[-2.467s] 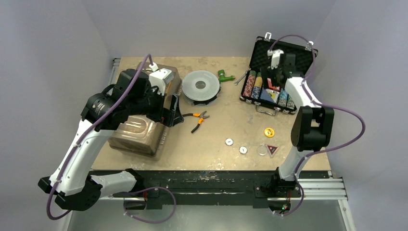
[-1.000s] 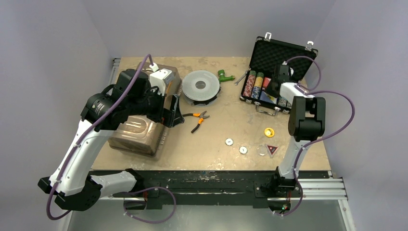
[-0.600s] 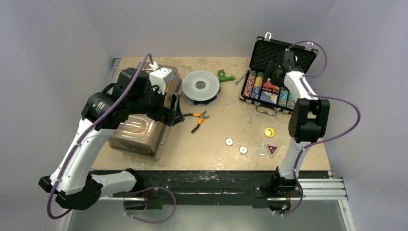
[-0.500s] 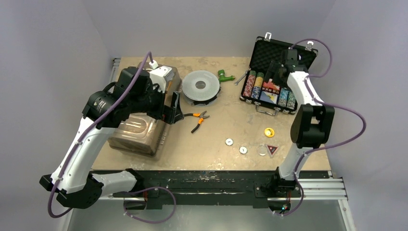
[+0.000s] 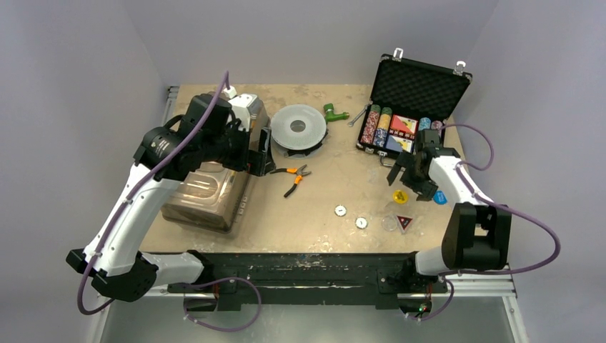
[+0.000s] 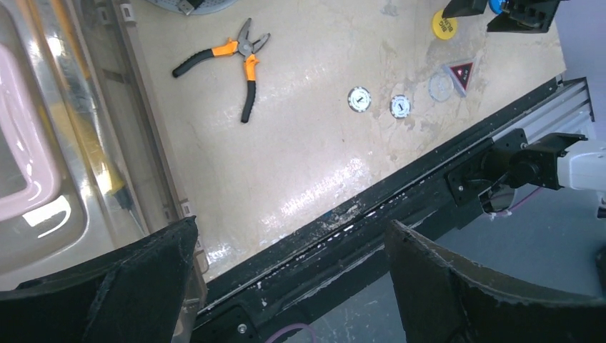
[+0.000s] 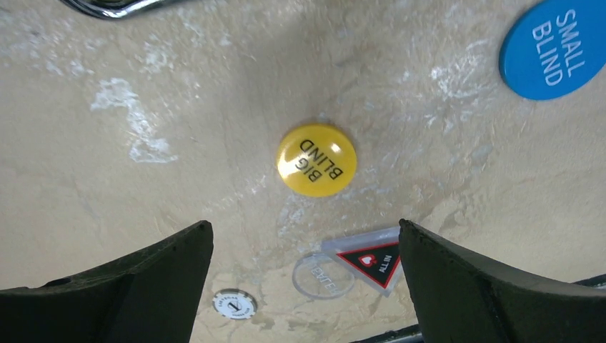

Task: Pack up texas hold em set

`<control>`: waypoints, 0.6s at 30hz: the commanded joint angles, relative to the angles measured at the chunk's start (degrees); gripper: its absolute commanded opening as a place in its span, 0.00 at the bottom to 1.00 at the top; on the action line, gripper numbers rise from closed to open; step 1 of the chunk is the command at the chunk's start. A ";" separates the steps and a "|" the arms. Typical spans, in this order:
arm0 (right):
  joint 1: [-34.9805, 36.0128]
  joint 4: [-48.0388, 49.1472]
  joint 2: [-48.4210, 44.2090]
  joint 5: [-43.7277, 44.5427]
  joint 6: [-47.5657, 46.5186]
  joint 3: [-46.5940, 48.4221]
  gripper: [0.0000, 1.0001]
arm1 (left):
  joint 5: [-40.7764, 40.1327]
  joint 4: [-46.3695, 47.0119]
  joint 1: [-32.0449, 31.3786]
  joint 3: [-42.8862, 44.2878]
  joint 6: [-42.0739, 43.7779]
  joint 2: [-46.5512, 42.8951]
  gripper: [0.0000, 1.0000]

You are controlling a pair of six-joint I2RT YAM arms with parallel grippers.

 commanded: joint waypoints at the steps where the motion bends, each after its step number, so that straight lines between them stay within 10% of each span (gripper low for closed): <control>1: 0.48 3.53 0.09 -0.91 2.56 -2.84 0.94 | 3.50 1.15 -0.26 1.46 -2.58 0.75 1.00; 9: 0.44 7.61 4.70 -2.68 2.18 -3.43 0.73 | 3.74 0.74 -0.20 1.54 -2.74 -0.35 1.00; 18: 0.44 8.49 8.70 -0.41 1.44 -3.65 0.72 | 2.91 -0.25 -0.23 1.94 -2.47 -0.87 1.00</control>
